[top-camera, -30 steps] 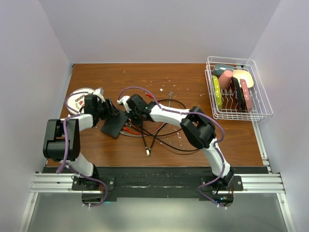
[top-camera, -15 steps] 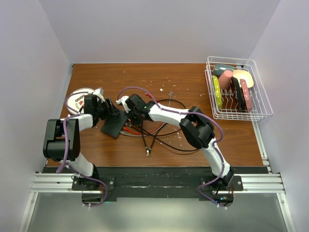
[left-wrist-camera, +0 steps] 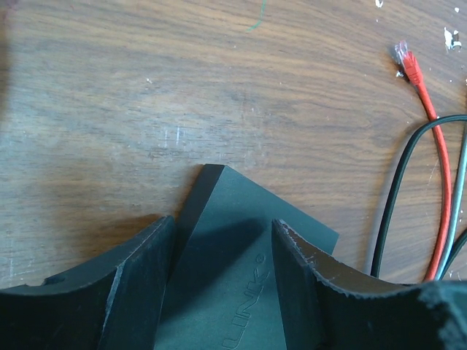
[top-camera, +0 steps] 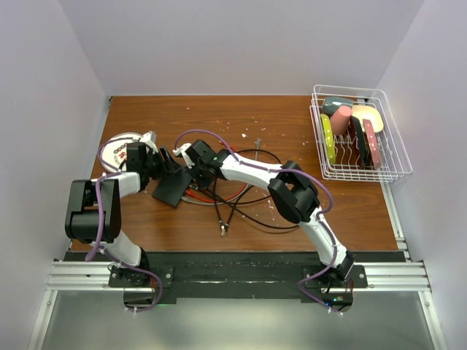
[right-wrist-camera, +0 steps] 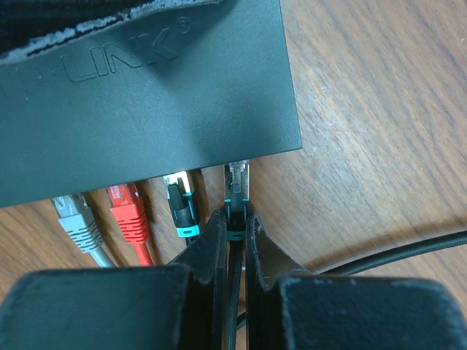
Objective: Insert the plug into the switch port
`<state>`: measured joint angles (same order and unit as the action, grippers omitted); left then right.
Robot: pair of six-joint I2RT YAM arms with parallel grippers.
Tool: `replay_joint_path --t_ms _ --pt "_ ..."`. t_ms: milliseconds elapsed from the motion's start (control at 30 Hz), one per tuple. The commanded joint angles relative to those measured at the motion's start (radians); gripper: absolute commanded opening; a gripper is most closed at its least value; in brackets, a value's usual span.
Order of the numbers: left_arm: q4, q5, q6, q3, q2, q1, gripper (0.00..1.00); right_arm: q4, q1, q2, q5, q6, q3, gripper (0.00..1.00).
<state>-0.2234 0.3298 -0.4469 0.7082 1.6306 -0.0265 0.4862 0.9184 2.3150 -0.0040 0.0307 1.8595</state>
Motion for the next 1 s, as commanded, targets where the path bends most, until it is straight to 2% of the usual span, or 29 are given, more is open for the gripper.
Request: replay_joint_path --t_ms 0,500,667,967 --pt "-0.062 0.101 0.014 -0.004 -0.015 0.007 0.60 -0.003 0.011 0.029 0.018 0.015 0.058 0.00" --pt "-0.027 0.153 0.036 0.039 0.069 0.017 0.58 -0.089 0.013 -0.020 0.007 -0.075 0.032 0.00" --pt "-0.014 0.156 0.045 0.048 0.080 0.043 0.58 -0.116 0.011 -0.034 -0.047 -0.115 0.023 0.00" --pt "-0.004 0.163 0.054 0.060 0.095 0.054 0.57 -0.129 0.004 -0.048 -0.025 -0.146 0.035 0.00"
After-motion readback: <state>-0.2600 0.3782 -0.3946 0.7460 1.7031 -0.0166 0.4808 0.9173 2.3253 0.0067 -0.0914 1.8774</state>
